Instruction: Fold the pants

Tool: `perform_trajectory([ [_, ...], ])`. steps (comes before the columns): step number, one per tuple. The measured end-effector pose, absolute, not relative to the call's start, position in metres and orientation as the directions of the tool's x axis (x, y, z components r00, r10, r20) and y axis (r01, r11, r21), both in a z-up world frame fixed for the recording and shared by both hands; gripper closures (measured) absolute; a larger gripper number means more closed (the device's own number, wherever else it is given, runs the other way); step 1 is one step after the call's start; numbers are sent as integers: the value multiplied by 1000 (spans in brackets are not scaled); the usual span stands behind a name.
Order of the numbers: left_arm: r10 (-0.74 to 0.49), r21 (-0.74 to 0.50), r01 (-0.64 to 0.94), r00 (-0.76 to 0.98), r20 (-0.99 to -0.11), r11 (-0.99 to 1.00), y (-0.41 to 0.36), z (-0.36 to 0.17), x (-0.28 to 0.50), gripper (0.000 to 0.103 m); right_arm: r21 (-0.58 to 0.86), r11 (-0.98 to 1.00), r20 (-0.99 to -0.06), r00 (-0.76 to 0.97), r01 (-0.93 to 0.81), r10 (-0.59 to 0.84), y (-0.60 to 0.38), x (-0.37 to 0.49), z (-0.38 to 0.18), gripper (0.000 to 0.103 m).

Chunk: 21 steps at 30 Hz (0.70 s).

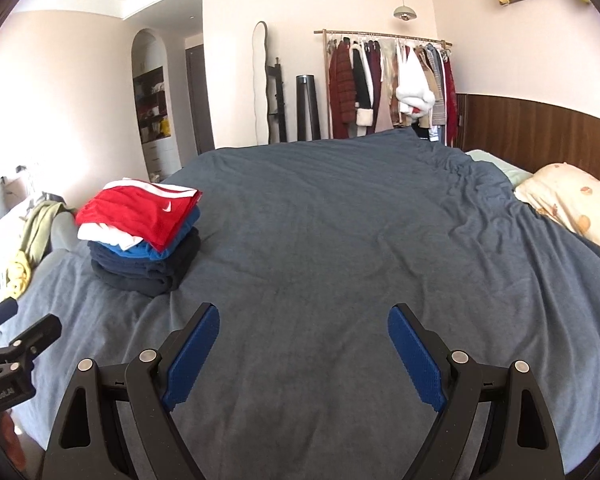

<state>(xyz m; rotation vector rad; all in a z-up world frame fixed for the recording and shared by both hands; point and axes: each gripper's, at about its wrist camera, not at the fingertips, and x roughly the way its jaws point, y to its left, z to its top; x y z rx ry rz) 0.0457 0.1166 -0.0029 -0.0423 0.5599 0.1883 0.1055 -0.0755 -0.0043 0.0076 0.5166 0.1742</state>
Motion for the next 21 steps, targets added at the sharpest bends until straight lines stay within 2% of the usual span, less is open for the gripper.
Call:
perform_trajectory([
  [21,137,-8,-166,836,-532,986,100,-1,28,0,41,988,-471,870,-148,149,-95,74,2,16],
])
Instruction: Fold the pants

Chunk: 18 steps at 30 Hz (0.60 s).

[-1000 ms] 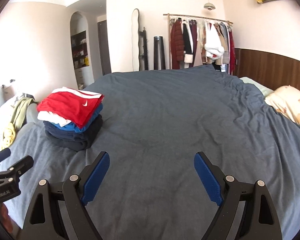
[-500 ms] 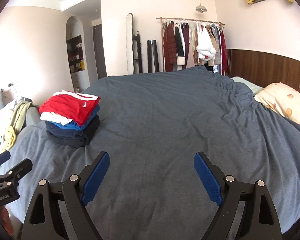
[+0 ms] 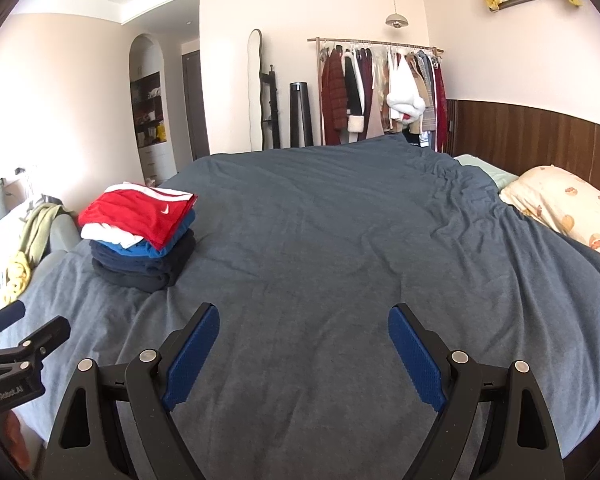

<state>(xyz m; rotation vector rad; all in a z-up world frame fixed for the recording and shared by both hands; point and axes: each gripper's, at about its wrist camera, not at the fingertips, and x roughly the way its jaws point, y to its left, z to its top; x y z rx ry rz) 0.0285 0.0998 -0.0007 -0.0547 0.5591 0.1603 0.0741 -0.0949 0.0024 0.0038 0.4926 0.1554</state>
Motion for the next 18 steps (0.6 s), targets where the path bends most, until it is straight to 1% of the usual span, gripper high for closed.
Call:
perform_trajectory([
  [18,143,5,-164,841,-522,986,93,0,21,0,44,987,-470,869,-152,155,-97,67,2,16],
])
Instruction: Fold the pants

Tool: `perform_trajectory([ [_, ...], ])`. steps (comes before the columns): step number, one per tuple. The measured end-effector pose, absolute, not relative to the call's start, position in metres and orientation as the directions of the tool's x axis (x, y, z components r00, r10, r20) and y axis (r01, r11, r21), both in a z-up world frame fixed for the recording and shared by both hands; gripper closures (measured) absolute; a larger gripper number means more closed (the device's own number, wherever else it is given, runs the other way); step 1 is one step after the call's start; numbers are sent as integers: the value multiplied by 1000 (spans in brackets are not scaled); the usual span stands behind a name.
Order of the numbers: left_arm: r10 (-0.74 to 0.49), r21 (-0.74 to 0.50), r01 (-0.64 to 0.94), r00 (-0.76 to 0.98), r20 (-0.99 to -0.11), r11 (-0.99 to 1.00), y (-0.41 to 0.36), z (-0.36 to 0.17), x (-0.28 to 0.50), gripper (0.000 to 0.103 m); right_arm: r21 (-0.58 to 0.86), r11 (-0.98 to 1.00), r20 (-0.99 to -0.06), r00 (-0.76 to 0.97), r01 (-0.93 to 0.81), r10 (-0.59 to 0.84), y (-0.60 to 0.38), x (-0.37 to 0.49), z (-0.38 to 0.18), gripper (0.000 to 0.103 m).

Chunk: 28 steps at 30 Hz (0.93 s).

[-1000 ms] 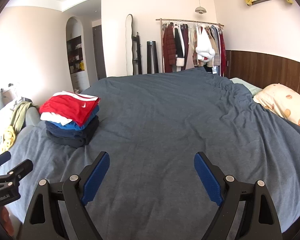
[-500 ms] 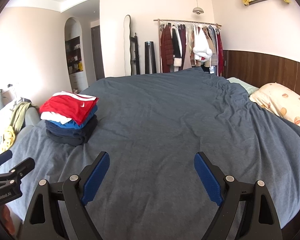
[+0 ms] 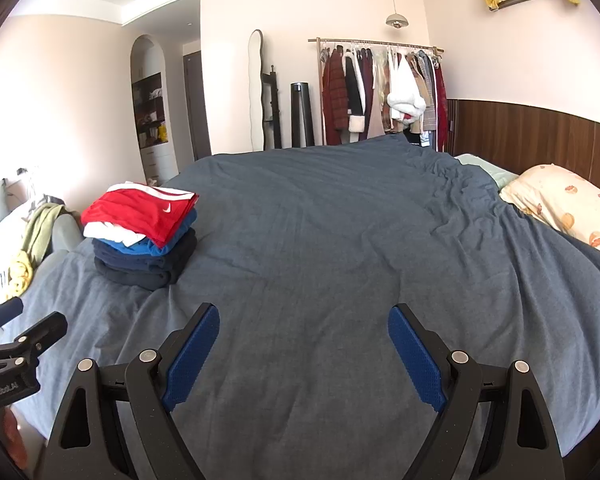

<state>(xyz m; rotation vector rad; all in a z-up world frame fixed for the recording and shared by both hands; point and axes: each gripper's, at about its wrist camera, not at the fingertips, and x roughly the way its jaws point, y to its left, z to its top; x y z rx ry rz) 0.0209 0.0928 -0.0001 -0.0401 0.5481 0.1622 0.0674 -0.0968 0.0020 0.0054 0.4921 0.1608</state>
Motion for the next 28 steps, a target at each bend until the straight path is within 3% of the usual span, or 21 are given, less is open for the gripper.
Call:
perform_trajectory([
  [28,143,17,-157,842,-521,987,93,-2,17,0,42,987,-472,867,-157,158,-96,65,0,16],
])
